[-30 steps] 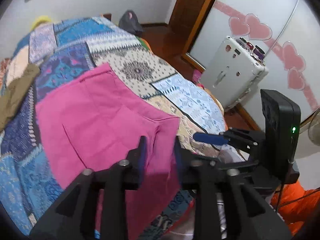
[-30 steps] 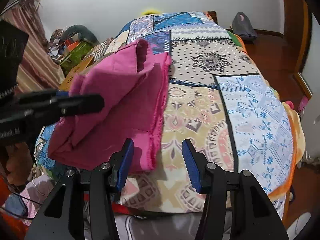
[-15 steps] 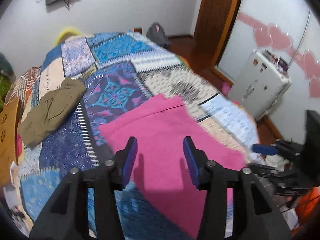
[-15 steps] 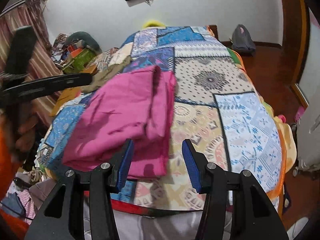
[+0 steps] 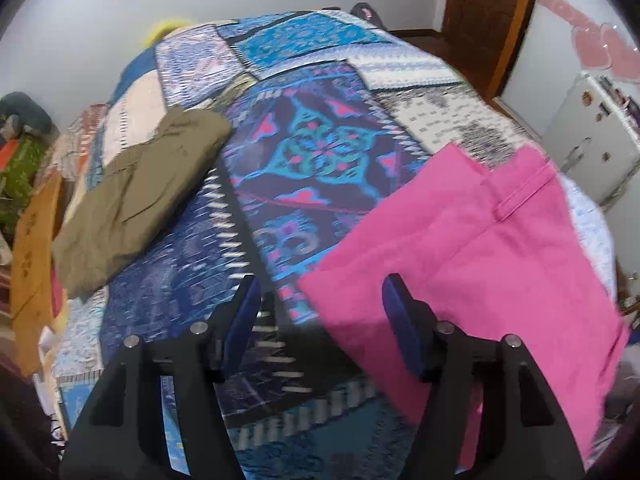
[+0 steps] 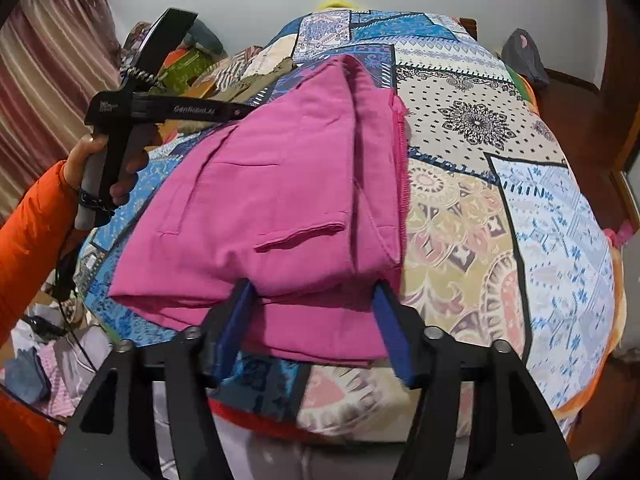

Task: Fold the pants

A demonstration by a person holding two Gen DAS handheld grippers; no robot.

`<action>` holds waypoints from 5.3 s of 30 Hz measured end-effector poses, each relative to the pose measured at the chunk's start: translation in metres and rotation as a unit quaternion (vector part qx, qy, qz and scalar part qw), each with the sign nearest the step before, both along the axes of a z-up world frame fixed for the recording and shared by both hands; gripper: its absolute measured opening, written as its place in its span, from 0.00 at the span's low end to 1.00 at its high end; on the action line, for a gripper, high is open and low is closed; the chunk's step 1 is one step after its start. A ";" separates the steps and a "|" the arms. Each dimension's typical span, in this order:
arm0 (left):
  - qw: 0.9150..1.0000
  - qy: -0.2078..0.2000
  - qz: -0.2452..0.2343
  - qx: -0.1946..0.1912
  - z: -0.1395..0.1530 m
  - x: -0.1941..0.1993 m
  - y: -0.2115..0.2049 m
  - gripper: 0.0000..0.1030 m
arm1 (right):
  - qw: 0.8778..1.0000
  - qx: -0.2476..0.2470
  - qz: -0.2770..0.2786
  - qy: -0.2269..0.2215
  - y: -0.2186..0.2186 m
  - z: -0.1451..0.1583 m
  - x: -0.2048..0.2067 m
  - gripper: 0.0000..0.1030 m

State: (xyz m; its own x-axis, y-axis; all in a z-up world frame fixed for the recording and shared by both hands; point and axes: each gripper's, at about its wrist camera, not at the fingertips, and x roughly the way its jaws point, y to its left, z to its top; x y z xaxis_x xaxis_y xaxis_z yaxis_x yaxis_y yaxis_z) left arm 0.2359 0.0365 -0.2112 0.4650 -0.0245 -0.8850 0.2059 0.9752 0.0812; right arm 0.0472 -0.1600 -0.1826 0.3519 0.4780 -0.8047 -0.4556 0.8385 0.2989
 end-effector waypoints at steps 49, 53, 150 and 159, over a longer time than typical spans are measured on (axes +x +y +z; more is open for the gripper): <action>0.995 -0.004 -0.004 -0.098 0.006 0.019 0.004 0.06 | 0.996 -0.034 0.038 -0.073 0.062 -0.001 0.116 0.19; 0.995 -0.002 -0.012 -0.103 0.003 0.021 0.008 0.06 | 0.996 -0.040 0.039 -0.067 0.053 -0.002 0.112 0.19; 0.970 -0.146 0.170 -0.096 0.076 0.057 0.287 0.07 | 0.986 0.023 0.085 -0.138 0.269 0.067 0.274 0.15; 0.969 -0.080 0.207 -0.104 -0.002 0.096 0.326 0.07 | 0.989 -0.013 0.092 -0.117 0.311 0.011 0.310 0.15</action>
State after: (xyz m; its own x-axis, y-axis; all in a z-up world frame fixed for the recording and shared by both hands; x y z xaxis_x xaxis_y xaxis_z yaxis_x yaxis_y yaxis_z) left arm 0.3320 0.3624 -0.2130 0.6035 0.0232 -0.7971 -0.2060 0.9702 -0.1278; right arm 0.3577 0.1507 -0.1713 0.4390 0.5314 -0.7245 -0.6547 0.7415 0.1472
